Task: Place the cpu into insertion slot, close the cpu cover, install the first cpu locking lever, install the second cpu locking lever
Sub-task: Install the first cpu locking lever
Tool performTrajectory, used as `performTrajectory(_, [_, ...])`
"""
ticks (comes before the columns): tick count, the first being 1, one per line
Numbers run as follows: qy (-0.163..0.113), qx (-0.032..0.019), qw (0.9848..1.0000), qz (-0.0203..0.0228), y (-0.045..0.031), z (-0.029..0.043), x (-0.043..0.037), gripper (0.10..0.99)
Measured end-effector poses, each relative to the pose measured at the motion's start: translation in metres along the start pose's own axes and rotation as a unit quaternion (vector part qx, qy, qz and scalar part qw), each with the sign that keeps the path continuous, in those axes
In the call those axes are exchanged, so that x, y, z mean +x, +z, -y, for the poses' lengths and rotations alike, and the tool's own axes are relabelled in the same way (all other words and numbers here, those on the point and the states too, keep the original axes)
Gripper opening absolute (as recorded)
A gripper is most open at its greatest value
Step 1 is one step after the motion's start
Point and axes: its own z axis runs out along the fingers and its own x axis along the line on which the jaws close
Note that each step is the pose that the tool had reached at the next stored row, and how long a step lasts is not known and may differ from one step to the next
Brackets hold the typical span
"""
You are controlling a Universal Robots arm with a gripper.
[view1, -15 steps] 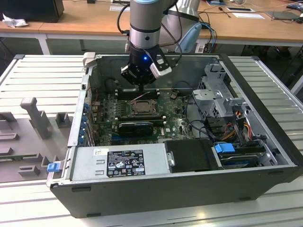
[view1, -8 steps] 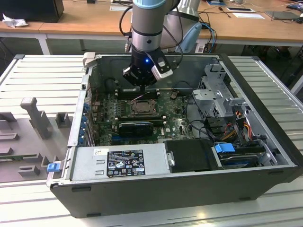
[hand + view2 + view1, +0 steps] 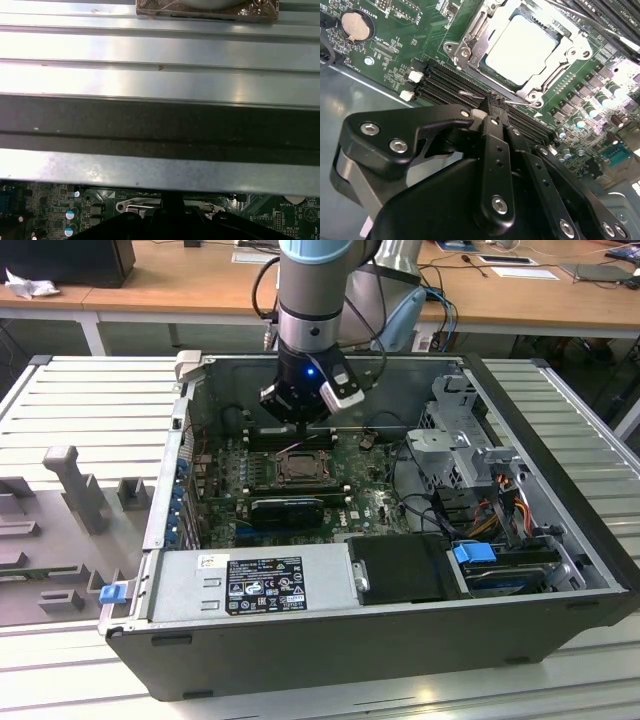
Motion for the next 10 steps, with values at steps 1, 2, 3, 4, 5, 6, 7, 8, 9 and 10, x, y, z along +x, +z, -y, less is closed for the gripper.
performTrajectory(1, [0.0,-0.0014,1.0,0.0001,0.0024,0.0003,-0.0039,0.106])
performTrajectory(2, [0.0,-0.0014,1.0,0.0003,0.004,0.0005,-0.0062,0.106])
performTrajectory(3, [0.0,-0.0014,1.0,0.0005,0.0058,0.0007,-0.0088,0.106])
performTrajectory(4, [0.0,-0.0014,1.0,0.0006,0.0074,0.0009,-0.0107,0.106])
performTrajectory(5, [0.0,-0.0014,1.0,0.0006,0.0084,0.001,-0.0116,0.106])
performTrajectory(6, [0.0,-0.0014,1.0,0.0006,0.0093,0.0011,-0.0122,0.106])
performTrajectory(7, [0.0,-0.0014,1.0,0.0007,0.0102,0.0012,-0.0127,0.106])
performTrajectory(8, [0.0,-0.0014,1.0,0.0008,0.0111,0.0013,-0.0132,0.106])
performTrajectory(9, [0.0,-0.0014,1.0,0.0009,0.0121,0.0015,-0.0138,0.106])
performTrajectory(10, [0.0,-0.0013,1.0,0.0009,0.0129,0.0016,-0.0147,0.106])
